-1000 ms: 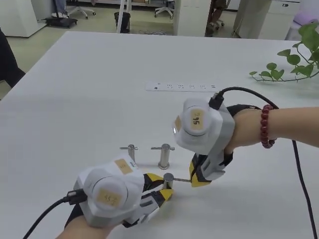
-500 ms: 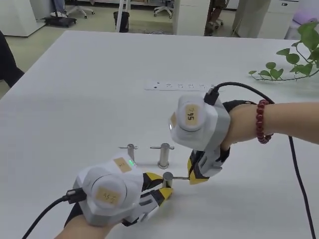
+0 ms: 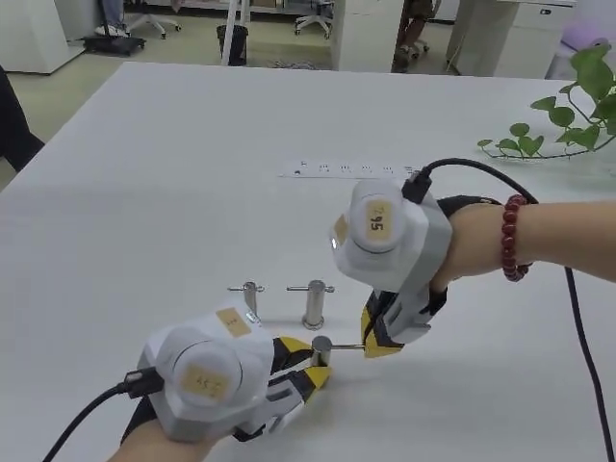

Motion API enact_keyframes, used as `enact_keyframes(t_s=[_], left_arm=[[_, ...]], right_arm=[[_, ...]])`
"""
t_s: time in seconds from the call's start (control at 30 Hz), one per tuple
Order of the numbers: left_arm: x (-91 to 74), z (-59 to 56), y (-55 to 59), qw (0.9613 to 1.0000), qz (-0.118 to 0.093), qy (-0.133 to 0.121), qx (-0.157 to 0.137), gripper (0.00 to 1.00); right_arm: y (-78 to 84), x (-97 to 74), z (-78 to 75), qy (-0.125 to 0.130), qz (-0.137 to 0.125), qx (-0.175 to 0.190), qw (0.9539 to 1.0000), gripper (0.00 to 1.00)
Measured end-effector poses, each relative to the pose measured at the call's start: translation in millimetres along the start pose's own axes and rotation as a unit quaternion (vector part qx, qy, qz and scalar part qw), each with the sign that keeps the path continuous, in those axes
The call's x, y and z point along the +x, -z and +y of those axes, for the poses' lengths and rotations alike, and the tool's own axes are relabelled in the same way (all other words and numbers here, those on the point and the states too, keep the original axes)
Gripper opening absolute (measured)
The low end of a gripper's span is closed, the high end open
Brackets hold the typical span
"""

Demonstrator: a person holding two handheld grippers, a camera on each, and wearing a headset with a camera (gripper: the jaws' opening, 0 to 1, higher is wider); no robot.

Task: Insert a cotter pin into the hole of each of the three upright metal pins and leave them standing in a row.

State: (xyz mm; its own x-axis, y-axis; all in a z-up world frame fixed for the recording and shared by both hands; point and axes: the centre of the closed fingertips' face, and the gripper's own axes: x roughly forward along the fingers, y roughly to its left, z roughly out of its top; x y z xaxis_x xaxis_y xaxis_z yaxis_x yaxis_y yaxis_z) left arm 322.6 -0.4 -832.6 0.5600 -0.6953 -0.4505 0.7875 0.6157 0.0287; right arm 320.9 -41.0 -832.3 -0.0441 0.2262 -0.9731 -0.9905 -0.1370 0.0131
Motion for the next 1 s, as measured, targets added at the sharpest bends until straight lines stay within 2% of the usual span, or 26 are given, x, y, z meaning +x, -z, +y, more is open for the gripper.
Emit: enact_keyframes(t_s=[0.27,0.67,0.93,1.0], left_arm=[[-0.1,0.3,0.3,1.0,-0.002,0.0,-0.002,0.11],[-1.2,0.5,0.4,1.0,-0.002,0.001,0.002,0.11],[-0.8,1.5,0.2,1.0,-0.004,0.003,-0.005,0.11],[-0.4,1.4,0.5,1.0,-0.004,0.003,-0.004,0.11]], right_arm=[[-0.7,0.5,0.1,0.003,-0.006,-0.002,1.0,0.04],[-6.9,-7.3,0.7,0.008,-0.044,0.003,0.999,0.03],[-8.5,-7.1,-0.8,0.014,-0.045,-0.007,0.9989,0.03],[-12.7,-8.8,1.5,0.012,-0.053,-0.007,0.9985,0.03]])
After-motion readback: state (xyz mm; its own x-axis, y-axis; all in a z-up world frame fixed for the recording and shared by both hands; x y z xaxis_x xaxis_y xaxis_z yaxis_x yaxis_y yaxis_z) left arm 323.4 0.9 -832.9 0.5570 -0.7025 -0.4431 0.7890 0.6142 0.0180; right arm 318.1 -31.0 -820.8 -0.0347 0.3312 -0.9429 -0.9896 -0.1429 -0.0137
